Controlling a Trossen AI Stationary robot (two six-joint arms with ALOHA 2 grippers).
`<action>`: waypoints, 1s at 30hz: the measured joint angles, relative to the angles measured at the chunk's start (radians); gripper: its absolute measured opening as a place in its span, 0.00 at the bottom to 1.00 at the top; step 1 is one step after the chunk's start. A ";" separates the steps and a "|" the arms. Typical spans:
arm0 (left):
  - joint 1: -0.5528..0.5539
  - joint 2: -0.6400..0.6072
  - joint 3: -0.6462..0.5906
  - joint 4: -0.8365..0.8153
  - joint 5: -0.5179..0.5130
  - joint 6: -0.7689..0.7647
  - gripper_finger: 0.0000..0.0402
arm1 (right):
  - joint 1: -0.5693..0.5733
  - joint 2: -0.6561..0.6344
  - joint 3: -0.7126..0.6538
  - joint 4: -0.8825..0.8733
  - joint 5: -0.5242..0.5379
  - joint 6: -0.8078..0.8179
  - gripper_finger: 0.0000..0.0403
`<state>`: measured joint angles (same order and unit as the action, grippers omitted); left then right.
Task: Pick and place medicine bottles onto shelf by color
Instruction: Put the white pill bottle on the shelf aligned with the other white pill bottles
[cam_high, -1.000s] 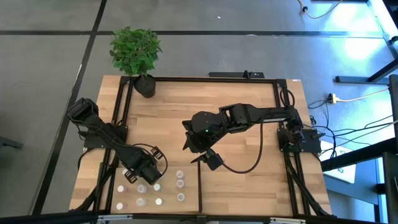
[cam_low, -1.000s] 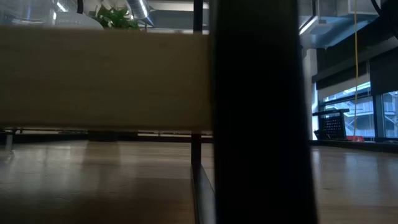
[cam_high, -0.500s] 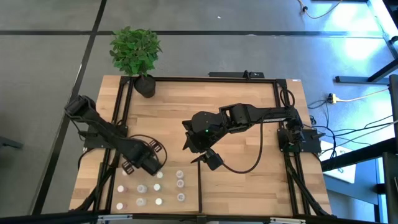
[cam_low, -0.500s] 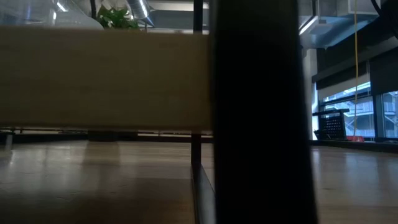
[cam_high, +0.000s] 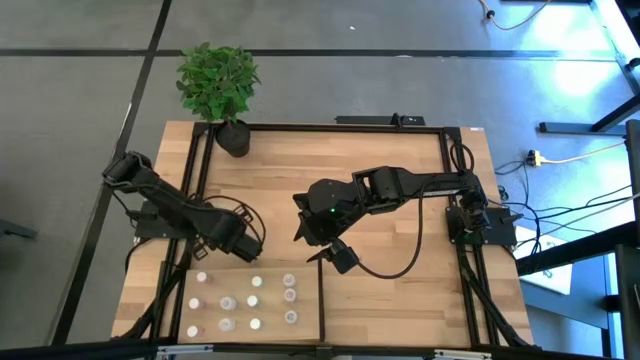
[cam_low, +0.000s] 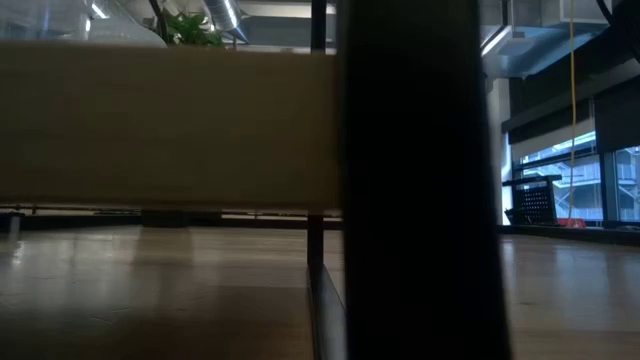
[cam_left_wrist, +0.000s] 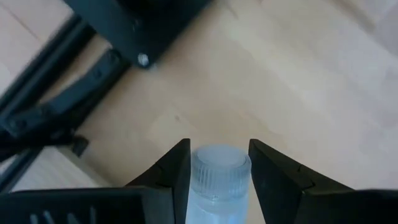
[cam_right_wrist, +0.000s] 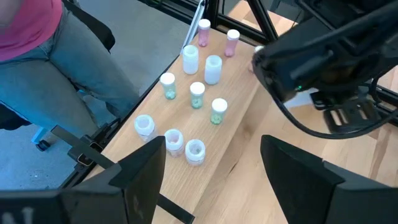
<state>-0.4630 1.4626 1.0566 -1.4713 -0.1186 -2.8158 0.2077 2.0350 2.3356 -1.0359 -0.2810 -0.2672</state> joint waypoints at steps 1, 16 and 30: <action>0.007 0.003 0.000 -0.014 -0.003 0.002 0.33 | 0.000 0.000 0.000 0.000 0.000 0.000 0.66; 0.103 0.083 0.001 -0.098 -0.124 0.077 0.33 | 0.000 0.000 0.000 0.000 0.000 0.000 0.66; 0.128 0.083 0.001 -0.097 -0.247 0.156 0.33 | 0.000 0.000 0.000 0.000 0.000 0.000 0.66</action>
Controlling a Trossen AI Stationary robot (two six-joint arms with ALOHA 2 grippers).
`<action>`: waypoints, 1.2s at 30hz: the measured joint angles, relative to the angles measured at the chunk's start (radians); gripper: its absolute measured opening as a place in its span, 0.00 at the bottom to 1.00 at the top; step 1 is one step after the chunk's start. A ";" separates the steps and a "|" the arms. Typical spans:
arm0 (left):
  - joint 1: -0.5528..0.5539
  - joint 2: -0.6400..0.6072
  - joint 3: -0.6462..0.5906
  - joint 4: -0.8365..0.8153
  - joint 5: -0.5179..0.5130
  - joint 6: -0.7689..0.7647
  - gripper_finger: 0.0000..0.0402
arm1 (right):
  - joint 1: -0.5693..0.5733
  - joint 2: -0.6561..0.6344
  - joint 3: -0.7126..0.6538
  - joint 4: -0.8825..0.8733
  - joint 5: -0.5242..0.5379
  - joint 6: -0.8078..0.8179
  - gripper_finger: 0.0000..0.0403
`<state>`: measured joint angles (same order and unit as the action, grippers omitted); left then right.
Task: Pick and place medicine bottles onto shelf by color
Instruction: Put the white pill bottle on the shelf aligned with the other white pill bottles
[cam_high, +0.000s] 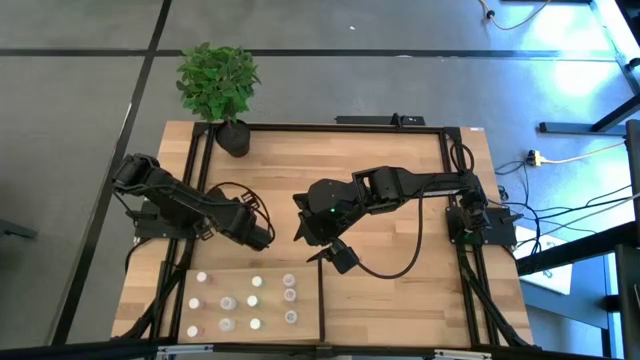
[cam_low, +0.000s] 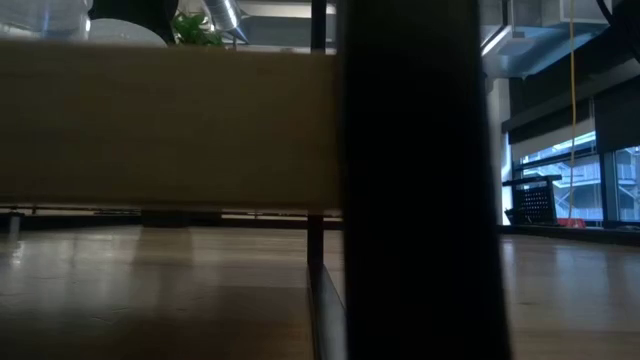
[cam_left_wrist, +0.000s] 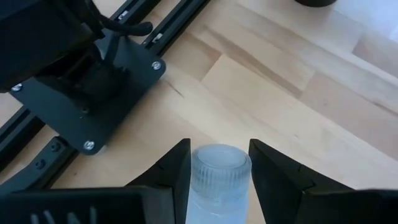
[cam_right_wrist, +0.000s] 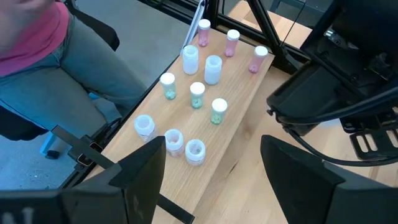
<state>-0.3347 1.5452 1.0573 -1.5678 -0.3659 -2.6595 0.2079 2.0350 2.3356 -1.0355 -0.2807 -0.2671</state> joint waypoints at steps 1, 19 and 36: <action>0.000 0.000 0.000 0.000 -0.005 0.000 0.33 | 0.000 0.000 0.000 0.000 0.000 0.000 0.66; 0.000 0.000 0.000 -0.002 -0.017 0.027 0.33 | 0.000 0.000 0.000 0.000 0.000 0.000 0.66; -0.087 0.228 -0.001 -0.003 -0.360 -0.010 0.33 | 0.000 0.000 0.000 0.000 0.000 0.000 0.66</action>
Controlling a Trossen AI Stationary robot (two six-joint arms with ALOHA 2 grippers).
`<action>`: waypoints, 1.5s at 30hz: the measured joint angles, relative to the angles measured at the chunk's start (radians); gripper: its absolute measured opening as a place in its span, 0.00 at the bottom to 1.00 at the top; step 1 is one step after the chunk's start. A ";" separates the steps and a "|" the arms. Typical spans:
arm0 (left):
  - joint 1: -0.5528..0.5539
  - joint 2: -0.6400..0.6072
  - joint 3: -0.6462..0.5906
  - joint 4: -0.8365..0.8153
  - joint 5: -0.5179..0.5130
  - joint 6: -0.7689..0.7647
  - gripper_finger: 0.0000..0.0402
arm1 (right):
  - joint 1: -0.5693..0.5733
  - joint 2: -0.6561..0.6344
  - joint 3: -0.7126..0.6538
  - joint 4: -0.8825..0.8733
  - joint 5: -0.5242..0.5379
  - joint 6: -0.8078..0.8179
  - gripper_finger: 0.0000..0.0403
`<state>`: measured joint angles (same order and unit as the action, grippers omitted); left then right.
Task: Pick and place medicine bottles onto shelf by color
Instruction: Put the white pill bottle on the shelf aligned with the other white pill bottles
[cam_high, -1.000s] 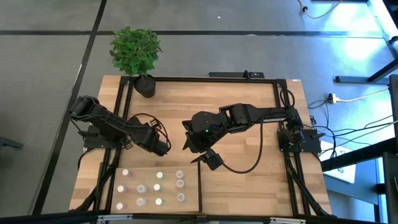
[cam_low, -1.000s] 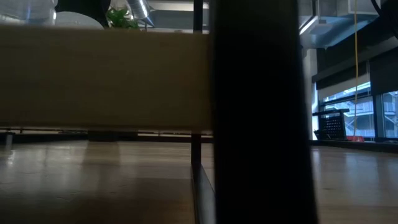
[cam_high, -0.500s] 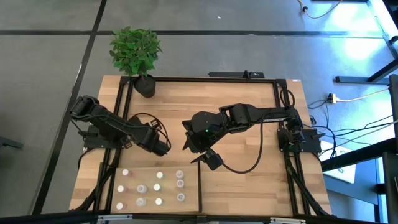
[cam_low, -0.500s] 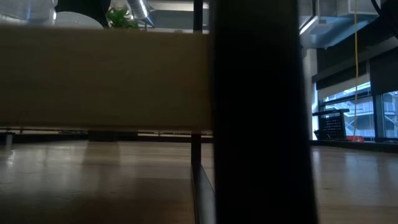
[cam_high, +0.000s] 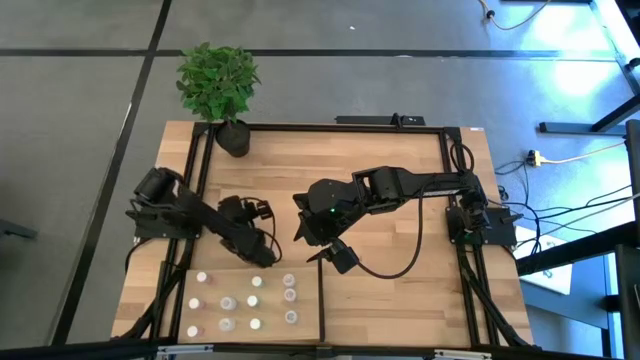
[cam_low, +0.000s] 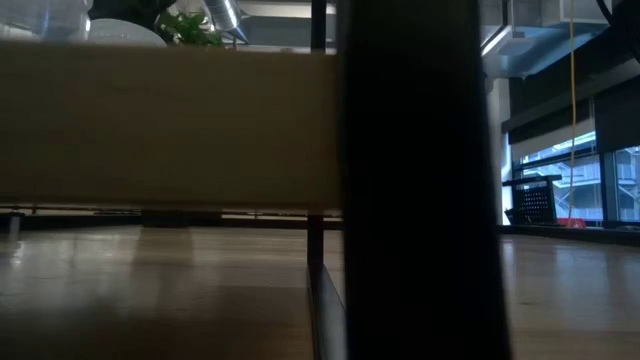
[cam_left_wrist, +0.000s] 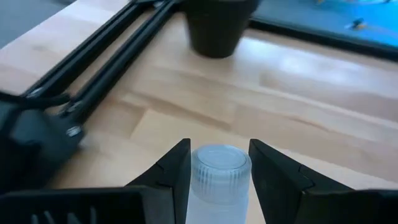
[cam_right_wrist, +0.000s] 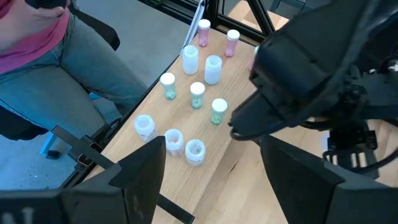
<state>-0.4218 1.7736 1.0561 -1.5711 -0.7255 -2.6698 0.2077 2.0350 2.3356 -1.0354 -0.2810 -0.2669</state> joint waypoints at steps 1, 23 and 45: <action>-0.002 0.012 0.000 0.001 -0.024 -0.009 0.33 | 0.000 0.000 0.000 0.000 0.000 0.000 0.66; 0.019 0.053 0.000 0.000 -0.373 0.272 0.33 | 0.000 0.000 0.000 0.000 0.000 0.000 0.66; 0.040 0.053 0.000 0.000 -0.425 0.382 0.33 | 0.000 0.000 0.000 0.000 0.000 0.000 0.66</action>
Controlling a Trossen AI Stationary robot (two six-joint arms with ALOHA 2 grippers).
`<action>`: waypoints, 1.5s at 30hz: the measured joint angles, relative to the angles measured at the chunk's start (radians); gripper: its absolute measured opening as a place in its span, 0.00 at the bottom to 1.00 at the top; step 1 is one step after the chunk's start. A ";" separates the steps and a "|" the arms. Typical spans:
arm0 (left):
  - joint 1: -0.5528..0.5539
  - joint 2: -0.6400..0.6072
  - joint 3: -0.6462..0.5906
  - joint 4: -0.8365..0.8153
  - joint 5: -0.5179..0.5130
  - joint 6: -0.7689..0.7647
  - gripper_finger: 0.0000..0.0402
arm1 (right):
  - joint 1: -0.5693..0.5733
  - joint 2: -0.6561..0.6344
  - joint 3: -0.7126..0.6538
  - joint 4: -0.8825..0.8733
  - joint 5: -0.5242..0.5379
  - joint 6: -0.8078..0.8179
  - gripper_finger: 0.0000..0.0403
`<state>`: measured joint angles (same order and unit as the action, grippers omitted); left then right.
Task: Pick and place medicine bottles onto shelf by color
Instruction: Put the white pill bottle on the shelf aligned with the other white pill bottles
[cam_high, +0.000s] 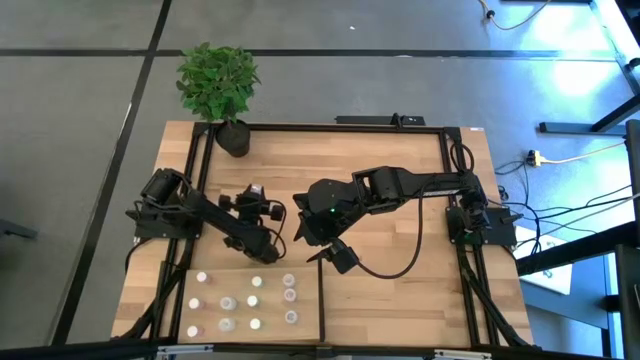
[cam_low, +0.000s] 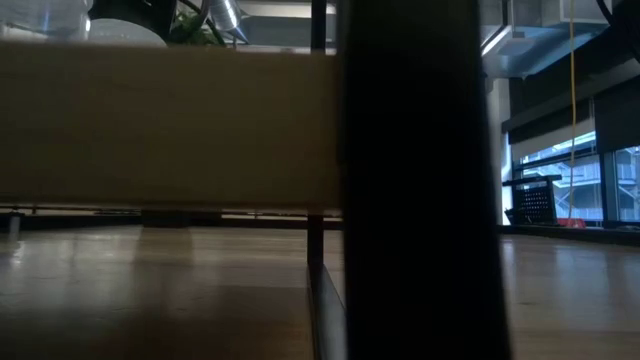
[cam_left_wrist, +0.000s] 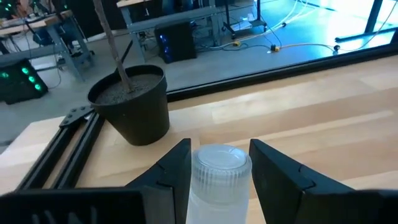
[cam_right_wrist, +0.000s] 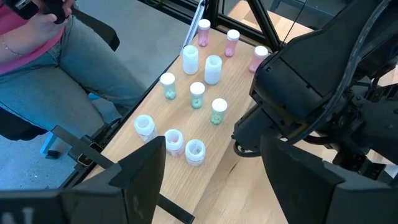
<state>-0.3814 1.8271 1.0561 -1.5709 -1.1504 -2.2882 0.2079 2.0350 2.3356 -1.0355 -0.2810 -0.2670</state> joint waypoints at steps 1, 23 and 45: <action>0.002 0.000 0.000 0.000 0.000 0.010 0.33 | 0.000 0.000 0.000 0.000 0.000 0.000 0.66; -0.131 -0.172 -0.057 0.000 -0.053 0.199 0.33 | 0.000 0.000 0.000 0.000 0.000 0.000 0.66; -0.523 -0.398 -0.171 0.028 -0.198 0.152 0.33 | 0.000 0.000 0.000 0.000 0.000 0.000 0.66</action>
<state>-0.9043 1.4288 0.8856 -1.5433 -1.3483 -2.1361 0.2080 2.0350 2.3356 -1.0355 -0.2810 -0.2668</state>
